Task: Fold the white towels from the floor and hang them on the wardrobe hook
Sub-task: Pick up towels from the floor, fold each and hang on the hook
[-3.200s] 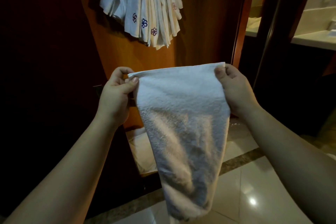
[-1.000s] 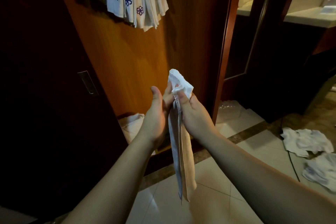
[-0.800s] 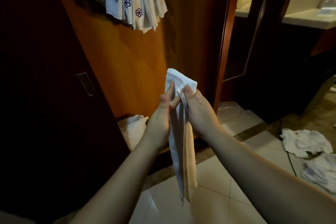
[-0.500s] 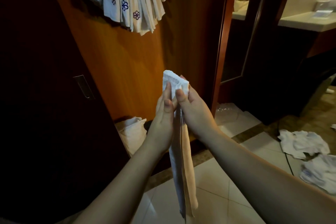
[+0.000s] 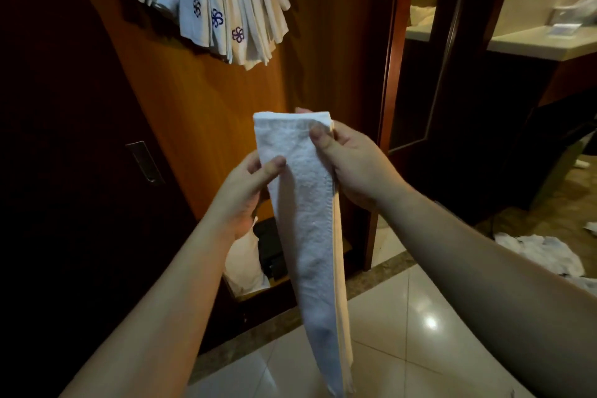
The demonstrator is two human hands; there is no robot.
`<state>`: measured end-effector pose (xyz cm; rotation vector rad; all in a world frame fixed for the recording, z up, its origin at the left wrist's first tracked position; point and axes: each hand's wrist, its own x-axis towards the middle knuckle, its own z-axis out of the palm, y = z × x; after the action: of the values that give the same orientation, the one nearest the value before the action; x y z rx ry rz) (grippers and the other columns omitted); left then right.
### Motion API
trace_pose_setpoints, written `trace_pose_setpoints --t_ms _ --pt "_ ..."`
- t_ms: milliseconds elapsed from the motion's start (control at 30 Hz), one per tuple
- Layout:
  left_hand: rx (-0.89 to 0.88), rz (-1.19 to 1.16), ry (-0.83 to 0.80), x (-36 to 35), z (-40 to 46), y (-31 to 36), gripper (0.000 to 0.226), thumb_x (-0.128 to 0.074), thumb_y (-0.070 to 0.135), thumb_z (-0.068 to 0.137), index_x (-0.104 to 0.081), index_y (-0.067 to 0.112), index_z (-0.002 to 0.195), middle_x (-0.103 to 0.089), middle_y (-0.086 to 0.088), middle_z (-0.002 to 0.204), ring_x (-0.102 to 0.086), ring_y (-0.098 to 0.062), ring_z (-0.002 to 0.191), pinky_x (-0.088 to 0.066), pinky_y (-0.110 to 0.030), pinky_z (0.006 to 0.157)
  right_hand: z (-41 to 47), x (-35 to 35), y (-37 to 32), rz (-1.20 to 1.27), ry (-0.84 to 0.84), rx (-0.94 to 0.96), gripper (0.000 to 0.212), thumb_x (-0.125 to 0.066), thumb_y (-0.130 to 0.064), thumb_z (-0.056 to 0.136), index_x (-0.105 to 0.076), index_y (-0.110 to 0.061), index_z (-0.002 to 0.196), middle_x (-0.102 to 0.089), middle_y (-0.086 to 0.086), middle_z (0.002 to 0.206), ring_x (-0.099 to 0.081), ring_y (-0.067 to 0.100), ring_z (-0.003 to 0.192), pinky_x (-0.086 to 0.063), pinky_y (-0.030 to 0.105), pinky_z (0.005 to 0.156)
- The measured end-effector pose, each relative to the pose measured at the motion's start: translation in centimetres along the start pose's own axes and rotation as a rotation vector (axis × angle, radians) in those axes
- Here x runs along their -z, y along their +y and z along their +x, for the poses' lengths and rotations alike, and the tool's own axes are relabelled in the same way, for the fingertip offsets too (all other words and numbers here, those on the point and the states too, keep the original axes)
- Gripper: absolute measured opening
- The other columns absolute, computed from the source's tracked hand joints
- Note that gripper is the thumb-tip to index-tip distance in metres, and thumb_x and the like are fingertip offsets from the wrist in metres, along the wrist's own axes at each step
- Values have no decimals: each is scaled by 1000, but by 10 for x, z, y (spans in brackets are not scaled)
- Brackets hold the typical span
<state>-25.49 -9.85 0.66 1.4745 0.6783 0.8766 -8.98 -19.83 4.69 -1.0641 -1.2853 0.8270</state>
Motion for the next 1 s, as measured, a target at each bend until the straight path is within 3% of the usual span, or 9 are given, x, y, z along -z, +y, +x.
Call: trace_pose_setpoints --t_ms 200,267,367,533,667,767,867,933,1000 --pt "61 -4 -207 3 11 13 57 -93 54 54 -80 24 101 -74 -7 116 -71 -26 108 -58 -39 88 29 15 -20 299 -54 -9 21 -57 -27 101 -69 -26 119 -76 4 111 -71 23 109 -60 38 86" --pt "28 -43 -217 -3 13 24 55 -91 52 59 -80 20 102 -73 -10 118 -69 -29 111 -56 -45 95 38 26 -20 395 -30 -38 33 -64 -41 93 -73 -22 119 -72 12 121 -67 30 117 -57 46 91" --pt "13 -141 -229 -17 18 42 39 -85 44 72 -81 18 101 -73 -11 116 -69 -31 110 -57 -43 94 45 45 -2 449 56 -236 79 -57 -77 78 -63 -24 136 -64 15 134 -61 35 125 -46 59 106" --pt "154 -267 -119 -34 35 74 33 -80 27 79 -74 12 107 -77 -10 105 -74 -30 99 -61 -43 73 25 45 71 396 -34 -647 51 -61 -56 81 -81 -11 70 -76 9 81 -75 21 72 -59 30 64" --pt "221 -196 106 -38 53 90 38 -82 24 78 -67 9 110 -78 -9 92 -76 -29 82 -60 -43 67 15 34 94 499 -45 -656 65 -42 -71 94 -75 -20 116 -70 12 122 -68 28 112 -52 46 95" --pt "275 -146 252 -32 67 92 44 -83 27 80 -63 9 114 -77 -10 95 -74 -32 85 -58 -51 82 7 37 96 595 -79 -666 84 -30 -84 83 -73 -25 124 -66 11 134 -62 32 123 -49 51 101" --pt "292 -124 320 -29 78 94 42 -82 30 82 -58 13 111 -70 -9 95 -66 -29 83 -52 -53 91 -2 39 92 467 -118 -588 96 -66 -69 72 -53 -5 143 -67 19 128 -70 28 107 -55 49 93" --pt "308 -127 333 -28 84 96 45 -82 30 82 -58 13 115 -70 -9 97 -66 -29 83 -53 -53 89 -5 42 91 233 -192 -587 125 -88 -60 55 -40 16 142 -52 40 134 -61 45 111 -38 62 110" --pt "306 -117 361 -27 90 99 44 -82 30 82 -58 14 115 -70 -8 98 -66 -29 83 -53 -53 89 -8 42 88 76 -271 -544 86 -83 -41 70 -52 7 135 -53 34 138 -54 46 126 -34 60 115"
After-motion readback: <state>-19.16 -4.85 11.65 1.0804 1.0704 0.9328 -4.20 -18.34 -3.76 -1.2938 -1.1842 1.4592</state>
